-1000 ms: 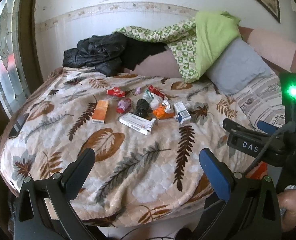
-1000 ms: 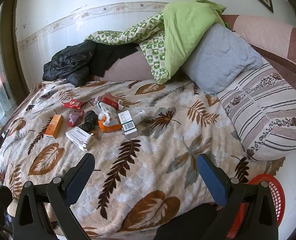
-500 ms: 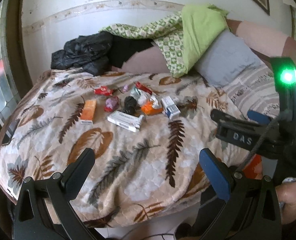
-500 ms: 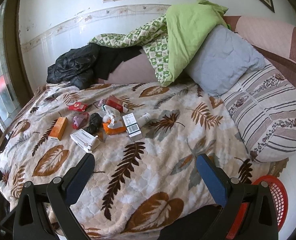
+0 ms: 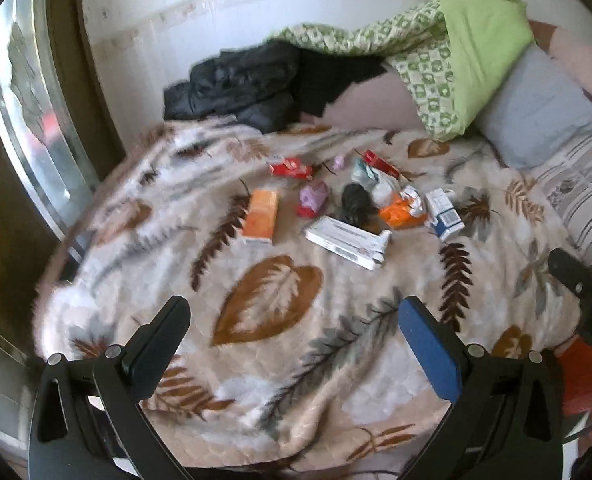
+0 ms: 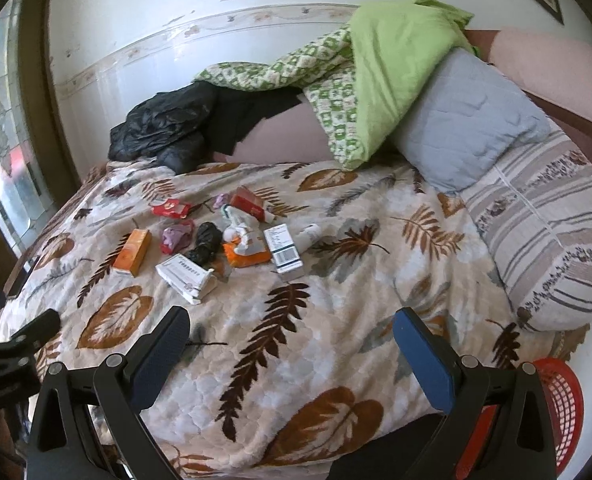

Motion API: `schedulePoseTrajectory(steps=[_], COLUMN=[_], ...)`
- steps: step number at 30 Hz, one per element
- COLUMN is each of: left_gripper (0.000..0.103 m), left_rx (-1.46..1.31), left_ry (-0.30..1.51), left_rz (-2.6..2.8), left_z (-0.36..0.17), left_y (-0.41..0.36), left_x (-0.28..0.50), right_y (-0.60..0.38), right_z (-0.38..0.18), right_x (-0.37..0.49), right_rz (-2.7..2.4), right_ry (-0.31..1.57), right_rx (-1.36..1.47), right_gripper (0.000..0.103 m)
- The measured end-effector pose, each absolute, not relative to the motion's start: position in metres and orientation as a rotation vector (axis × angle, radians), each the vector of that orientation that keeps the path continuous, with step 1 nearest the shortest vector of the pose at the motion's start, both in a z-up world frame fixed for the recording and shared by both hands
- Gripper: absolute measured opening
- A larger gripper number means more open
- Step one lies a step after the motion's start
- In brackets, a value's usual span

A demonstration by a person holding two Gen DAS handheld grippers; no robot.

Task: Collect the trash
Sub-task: 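Move both grippers toward the medicine boxes on the blanket, then grasp the orange box with the left gripper while the right grasps the white box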

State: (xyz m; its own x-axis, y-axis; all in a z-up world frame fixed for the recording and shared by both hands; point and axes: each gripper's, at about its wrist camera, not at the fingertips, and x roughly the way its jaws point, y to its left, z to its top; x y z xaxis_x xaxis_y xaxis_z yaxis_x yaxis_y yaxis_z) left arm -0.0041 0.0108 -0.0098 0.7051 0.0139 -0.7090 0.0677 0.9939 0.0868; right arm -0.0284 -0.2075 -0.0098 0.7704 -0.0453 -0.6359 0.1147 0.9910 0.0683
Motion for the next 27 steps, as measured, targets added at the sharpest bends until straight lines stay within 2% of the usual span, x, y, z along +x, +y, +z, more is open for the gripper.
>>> schedulePoseTrajectory(steps=[27], left_gripper=[0.103], left_rx=[0.121], left_ry=[0.900], left_rz=[0.000], left_z=[-0.046], left_y=[0.017], left_x=[0.047], right_y=[-0.206], right_z=[-0.027], right_x=[0.011], right_rz=[-0.014], right_ry=[0.740], right_rx=[0.092], right_gripper=[0.102])
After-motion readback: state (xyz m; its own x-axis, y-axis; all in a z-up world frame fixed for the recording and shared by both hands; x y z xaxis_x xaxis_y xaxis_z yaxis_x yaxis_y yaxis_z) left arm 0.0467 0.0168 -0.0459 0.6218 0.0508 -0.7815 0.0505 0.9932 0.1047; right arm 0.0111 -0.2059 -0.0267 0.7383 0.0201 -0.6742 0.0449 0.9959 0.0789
